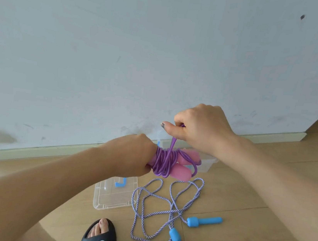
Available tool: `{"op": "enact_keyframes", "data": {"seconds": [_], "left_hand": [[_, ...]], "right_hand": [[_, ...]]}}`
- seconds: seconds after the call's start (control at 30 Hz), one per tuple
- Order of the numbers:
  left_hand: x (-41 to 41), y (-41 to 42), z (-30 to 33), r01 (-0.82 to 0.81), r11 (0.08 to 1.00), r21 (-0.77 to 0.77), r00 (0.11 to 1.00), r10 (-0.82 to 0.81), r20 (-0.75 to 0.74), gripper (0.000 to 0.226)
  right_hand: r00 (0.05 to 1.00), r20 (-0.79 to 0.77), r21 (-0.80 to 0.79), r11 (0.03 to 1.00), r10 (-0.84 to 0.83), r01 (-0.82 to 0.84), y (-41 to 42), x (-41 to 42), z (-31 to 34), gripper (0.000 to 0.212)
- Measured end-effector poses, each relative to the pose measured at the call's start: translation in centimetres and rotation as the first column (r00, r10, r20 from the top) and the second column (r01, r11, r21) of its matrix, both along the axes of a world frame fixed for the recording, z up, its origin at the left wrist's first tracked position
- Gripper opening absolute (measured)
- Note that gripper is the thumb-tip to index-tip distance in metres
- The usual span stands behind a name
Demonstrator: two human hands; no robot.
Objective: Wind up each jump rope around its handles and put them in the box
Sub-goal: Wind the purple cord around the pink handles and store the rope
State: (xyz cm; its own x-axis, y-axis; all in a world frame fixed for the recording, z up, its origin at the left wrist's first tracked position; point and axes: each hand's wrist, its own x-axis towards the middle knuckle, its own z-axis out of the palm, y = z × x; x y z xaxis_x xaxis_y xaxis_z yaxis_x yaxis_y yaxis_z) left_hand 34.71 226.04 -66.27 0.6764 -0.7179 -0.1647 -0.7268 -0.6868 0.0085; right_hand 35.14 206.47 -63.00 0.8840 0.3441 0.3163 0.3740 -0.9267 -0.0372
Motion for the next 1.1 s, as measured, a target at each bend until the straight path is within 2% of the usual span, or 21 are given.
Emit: {"op": "enact_keyframes", "data": {"seconds": [0.07, 0.13, 0.2, 0.27, 0.33, 0.37, 0.4, 0.43, 0.5, 0.57, 0.63, 0.67, 0.73, 0.8, 0.83, 0.9, 0.97, 1.0, 1.1], "left_hand": [[-0.8, -0.2, 0.4, 0.056, 0.996, -0.07, 0.998, -0.058, -0.027, 0.012], [-1.6, -0.3, 0.8, 0.088, 0.979, -0.183, 0.994, -0.097, -0.042, 0.013], [-1.8, -0.1, 1.1, 0.116, 0.959, -0.259, 0.992, -0.125, -0.018, 0.014], [-1.7, 0.2, 1.5, 0.126, 0.923, -0.363, 0.991, -0.135, 0.001, 0.019], [-1.6, 0.6, 2.0, 0.042, 0.866, -0.498, 0.998, -0.055, -0.012, 0.03], [-1.5, 0.6, 2.2, -0.028, 0.831, -0.555, 0.999, 0.01, -0.035, 0.034], [-1.4, 0.6, 2.3, -0.095, 0.798, -0.594, 0.995, 0.074, -0.061, 0.037], [-1.0, 0.5, 2.4, -0.167, 0.767, -0.62, 0.986, 0.143, -0.088, 0.038], [0.2, 0.7, 2.1, -0.359, 0.676, -0.643, 0.931, 0.309, -0.195, 0.043], [1.5, 1.4, 1.5, -0.538, 0.588, -0.604, 0.838, 0.447, -0.312, 0.04], [2.2, 1.7, 0.7, -0.589, 0.615, -0.524, 0.805, 0.505, -0.312, 0.036], [2.4, 1.7, 0.4, -0.591, 0.646, -0.484, 0.805, 0.514, -0.297, 0.035], [2.5, 1.8, -0.3, -0.561, 0.752, -0.346, 0.827, 0.521, -0.21, 0.031], [2.6, 2.3, -1.0, -0.493, 0.857, -0.15, 0.87, 0.483, -0.101, 0.028], [2.6, 2.6, -1.2, -0.462, 0.884, -0.077, 0.886, 0.457, -0.073, 0.027], [2.5, 2.9, -1.4, -0.386, 0.922, 0.006, 0.921, 0.386, -0.041, 0.027], [1.8, 2.3, -1.2, -0.292, 0.956, 0.006, 0.956, 0.292, -0.037, 0.027], [1.2, 1.7, -1.0, -0.239, 0.971, -0.015, 0.971, 0.238, -0.036, 0.026], [-0.3, -0.3, -0.6, -0.078, 0.99, -0.121, 0.997, 0.076, -0.021, 0.019]], "right_hand": [[0.998, -0.067, 0.043, 0.999, 0.0, 0.003, -0.5, 1.0, -0.6, 0.062], [0.978, -0.204, 0.132, 0.991, 0.044, -0.017, -0.7, 1.5, -1.4, 0.064], [0.897, -0.418, 0.304, 0.953, 0.146, -0.013, -0.9, 1.5, -2.4, 0.063], [0.809, -0.558, 0.425, 0.901, 0.185, 0.087, -1.9, 1.5, -4.6, 0.056], [0.719, -0.677, 0.447, 0.864, 0.156, 0.234, -2.4, 1.1, -6.9, 0.027], [0.682, -0.708, 0.485, 0.828, 0.182, 0.282, -2.4, 1.0, -7.7, 0.023], [0.67, -0.712, 0.54, 0.774, 0.211, 0.33, -1.7, 0.4, -7.7, 0.028], [0.662, -0.709, 0.598, 0.704, 0.243, 0.382, -0.6, -0.4, -7.2, 0.036], [0.689, -0.686, 0.626, 0.672, 0.233, 0.396, 1.5, -2.1, -6.0, 0.053], [0.73, -0.657, 0.611, 0.7, 0.187, 0.37, 2.8, -4.0, -5.2, 0.06], [0.782, -0.607, 0.536, 0.798, 0.138, 0.275, 3.1, -5.7, -4.4, 0.052], [0.821, -0.565, 0.444, 0.869, 0.081, 0.22, 3.1, -6.2, -4.1, 0.048], [0.916, -0.401, 0.223, 0.973, 0.033, 0.062, 3.1, -7.2, -3.5, 0.041], [0.965, -0.246, 0.037, 0.996, 0.088, -0.081, 3.3, -7.4, -2.4, 0.039], [0.977, -0.179, -0.011, 0.993, 0.116, -0.12, 3.4, -7.1, -1.6, 0.04], [0.99, -0.051, 0.02, 0.991, 0.13, -0.129, 3.1, -5.9, -0.1, 0.045], [0.992, 0.083, 0.051, 0.994, 0.094, -0.098, 2.3, -3.7, 1.1, 0.052], [0.993, 0.096, 0.052, 0.996, 0.071, -0.077, 1.9, -2.7, 1.4, 0.055], [0.999, 0.023, 0.036, 0.999, 0.031, -0.032, 0.7, -0.2, 0.8, 0.059]]}}
